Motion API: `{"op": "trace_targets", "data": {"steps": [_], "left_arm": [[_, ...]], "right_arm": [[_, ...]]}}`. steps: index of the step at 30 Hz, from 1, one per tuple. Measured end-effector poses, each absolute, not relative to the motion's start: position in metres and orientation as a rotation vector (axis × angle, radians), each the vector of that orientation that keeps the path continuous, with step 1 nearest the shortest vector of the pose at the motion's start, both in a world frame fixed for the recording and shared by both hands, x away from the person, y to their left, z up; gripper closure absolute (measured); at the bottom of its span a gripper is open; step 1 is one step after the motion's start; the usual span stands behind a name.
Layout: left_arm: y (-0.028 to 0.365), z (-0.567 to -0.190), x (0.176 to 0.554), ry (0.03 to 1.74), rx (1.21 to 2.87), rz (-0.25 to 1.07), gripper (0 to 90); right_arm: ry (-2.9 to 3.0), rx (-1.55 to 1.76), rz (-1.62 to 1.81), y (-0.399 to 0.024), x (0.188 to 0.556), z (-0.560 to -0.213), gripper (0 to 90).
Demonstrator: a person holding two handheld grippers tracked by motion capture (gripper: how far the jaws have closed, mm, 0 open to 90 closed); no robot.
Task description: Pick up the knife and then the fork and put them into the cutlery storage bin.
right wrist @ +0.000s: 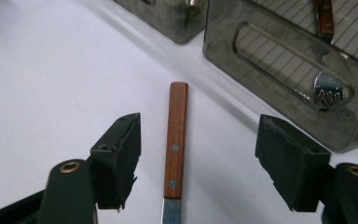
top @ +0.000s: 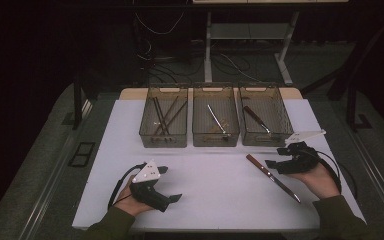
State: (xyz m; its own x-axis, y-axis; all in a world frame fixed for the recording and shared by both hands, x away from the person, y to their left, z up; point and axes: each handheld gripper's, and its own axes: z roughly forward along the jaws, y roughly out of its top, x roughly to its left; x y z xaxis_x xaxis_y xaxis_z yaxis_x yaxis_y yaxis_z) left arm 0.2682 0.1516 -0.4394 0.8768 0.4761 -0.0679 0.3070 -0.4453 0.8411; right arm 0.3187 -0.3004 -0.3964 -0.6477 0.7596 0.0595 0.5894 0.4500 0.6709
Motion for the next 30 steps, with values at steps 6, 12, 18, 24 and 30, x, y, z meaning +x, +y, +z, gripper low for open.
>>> {"op": "trace_targets", "data": {"steps": [6,12,18,24,30], "left_arm": [[0.152,-0.440,0.269,0.565,2.076,0.218,0.0],[0.151,-0.440,0.269,0.566,2.076,0.219,0.0],[0.151,-0.441,0.269,0.570,2.074,0.217,0.0],[0.151,-0.441,0.269,0.570,2.075,0.217,0.0],[0.151,-0.441,0.269,0.572,2.078,0.215,0.0]], "right_arm": [[2.523,1.186,0.883,-0.296,0.321,-0.397,35.2],[2.607,1.210,0.759,-0.288,0.326,-0.400,43.0],[2.700,1.216,0.615,-0.278,0.333,-0.407,49.2],[2.754,1.220,0.456,-0.266,0.336,-0.412,58.0],[2.800,1.194,0.368,-0.256,0.343,-0.415,63.4]]}}
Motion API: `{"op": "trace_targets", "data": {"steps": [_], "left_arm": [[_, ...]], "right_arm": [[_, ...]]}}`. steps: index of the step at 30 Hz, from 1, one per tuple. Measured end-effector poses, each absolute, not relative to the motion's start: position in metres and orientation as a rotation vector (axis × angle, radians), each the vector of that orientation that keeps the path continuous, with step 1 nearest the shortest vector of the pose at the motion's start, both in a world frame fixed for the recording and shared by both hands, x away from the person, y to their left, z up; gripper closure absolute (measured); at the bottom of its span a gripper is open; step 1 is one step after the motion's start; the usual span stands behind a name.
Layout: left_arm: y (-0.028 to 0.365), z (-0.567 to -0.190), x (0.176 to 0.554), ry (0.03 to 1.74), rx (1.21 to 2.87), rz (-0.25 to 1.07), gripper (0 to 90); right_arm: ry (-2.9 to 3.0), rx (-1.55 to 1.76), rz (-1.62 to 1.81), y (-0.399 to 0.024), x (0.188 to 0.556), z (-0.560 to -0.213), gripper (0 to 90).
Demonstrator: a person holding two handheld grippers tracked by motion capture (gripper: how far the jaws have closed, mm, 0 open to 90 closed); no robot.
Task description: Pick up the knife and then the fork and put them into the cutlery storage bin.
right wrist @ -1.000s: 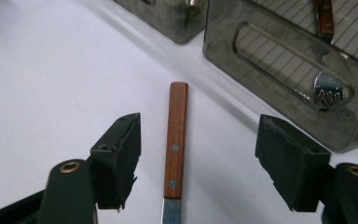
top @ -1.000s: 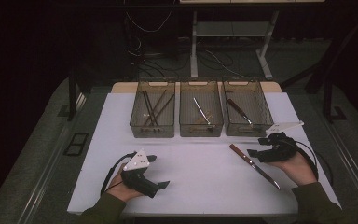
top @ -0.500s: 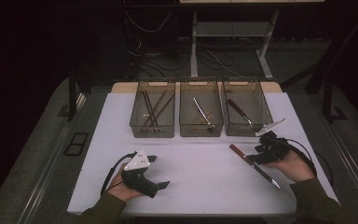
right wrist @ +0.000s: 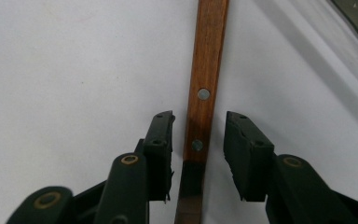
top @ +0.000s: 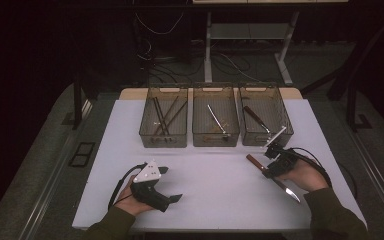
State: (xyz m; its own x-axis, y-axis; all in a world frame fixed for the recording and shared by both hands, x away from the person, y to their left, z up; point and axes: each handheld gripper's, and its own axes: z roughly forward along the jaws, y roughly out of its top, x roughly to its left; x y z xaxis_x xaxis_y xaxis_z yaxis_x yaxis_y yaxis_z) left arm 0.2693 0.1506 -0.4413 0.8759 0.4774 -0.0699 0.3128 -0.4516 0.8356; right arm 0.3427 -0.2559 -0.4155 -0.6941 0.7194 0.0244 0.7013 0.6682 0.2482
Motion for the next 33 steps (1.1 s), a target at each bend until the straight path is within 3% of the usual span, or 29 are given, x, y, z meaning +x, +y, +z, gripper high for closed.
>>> {"op": "trace_targets", "data": {"steps": [14,33], "left_arm": [[0.151,-0.441,0.269,0.570,2.079,0.215,0.0],[0.151,-0.441,0.269,0.569,2.077,0.216,0.0]], "right_arm": [[2.839,1.156,0.234,-0.245,0.348,-0.420,76.6],[2.794,1.206,0.368,-0.262,0.349,-0.409,77.7]]}}
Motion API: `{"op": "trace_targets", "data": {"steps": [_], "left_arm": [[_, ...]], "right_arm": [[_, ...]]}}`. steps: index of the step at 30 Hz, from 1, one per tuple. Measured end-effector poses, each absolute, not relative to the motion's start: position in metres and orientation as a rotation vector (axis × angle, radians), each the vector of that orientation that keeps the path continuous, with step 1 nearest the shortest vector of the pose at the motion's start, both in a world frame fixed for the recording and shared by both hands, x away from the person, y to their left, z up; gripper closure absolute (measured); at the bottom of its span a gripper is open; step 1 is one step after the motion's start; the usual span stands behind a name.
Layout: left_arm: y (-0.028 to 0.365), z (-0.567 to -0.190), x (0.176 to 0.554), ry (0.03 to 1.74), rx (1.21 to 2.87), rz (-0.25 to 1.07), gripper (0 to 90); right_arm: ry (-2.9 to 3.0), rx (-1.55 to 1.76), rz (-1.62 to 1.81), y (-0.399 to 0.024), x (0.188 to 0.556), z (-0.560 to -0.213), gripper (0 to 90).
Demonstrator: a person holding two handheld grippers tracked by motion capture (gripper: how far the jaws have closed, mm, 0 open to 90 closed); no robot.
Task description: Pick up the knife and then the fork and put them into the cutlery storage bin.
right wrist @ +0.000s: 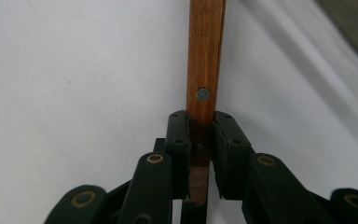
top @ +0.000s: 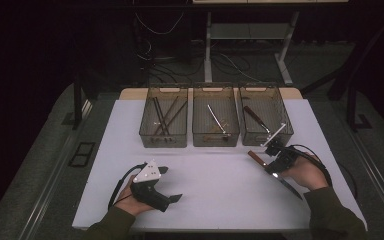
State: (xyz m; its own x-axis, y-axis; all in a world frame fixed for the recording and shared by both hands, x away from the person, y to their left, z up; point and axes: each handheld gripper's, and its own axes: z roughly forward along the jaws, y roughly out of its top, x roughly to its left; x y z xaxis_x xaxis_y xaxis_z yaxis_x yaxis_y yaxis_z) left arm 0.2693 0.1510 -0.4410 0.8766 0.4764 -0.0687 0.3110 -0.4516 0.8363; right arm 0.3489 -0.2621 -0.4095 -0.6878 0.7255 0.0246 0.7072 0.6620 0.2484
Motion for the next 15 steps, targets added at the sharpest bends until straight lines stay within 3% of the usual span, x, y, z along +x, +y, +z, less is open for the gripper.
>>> {"op": "trace_targets", "data": {"steps": [15], "left_arm": [[0.151,-0.441,0.270,0.567,2.078,0.215,0.0]], "right_arm": [[2.625,1.252,0.721,-0.294,0.346,-0.384,77.7]]}}
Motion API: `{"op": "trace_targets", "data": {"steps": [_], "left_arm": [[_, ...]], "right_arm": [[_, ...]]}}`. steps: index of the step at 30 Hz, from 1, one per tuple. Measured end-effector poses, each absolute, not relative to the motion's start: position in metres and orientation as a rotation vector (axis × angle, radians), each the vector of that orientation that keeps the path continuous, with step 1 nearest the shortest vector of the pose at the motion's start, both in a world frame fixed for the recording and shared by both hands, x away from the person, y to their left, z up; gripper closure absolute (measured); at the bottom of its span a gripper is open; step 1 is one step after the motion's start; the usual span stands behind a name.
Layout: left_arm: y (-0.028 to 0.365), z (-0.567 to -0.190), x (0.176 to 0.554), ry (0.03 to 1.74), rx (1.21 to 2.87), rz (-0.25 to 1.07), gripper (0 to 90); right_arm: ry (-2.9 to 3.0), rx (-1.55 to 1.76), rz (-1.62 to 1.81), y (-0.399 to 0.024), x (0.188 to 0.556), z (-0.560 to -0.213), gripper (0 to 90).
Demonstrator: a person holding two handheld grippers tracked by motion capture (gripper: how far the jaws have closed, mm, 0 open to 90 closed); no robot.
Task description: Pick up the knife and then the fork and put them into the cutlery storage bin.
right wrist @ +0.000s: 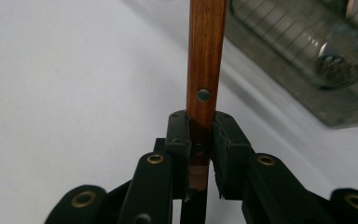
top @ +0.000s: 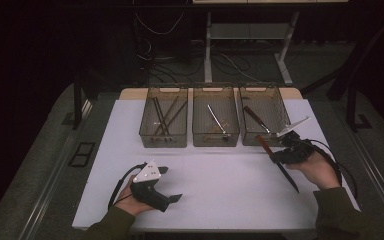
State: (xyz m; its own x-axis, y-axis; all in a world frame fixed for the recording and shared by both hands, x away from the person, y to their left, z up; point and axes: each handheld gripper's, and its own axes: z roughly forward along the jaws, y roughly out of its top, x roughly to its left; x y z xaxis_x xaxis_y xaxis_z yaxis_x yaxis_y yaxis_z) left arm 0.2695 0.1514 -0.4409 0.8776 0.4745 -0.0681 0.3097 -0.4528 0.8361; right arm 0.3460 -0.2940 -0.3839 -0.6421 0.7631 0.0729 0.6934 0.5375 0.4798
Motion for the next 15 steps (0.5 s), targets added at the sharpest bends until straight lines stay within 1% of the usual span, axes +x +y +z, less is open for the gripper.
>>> {"op": "trace_targets", "data": {"steps": [15], "left_arm": [[0.152,-0.441,0.270,0.570,2.078,0.211,0.0]], "right_arm": [[2.377,1.289,1.035,-0.324,0.341,-0.367,77.7]]}}
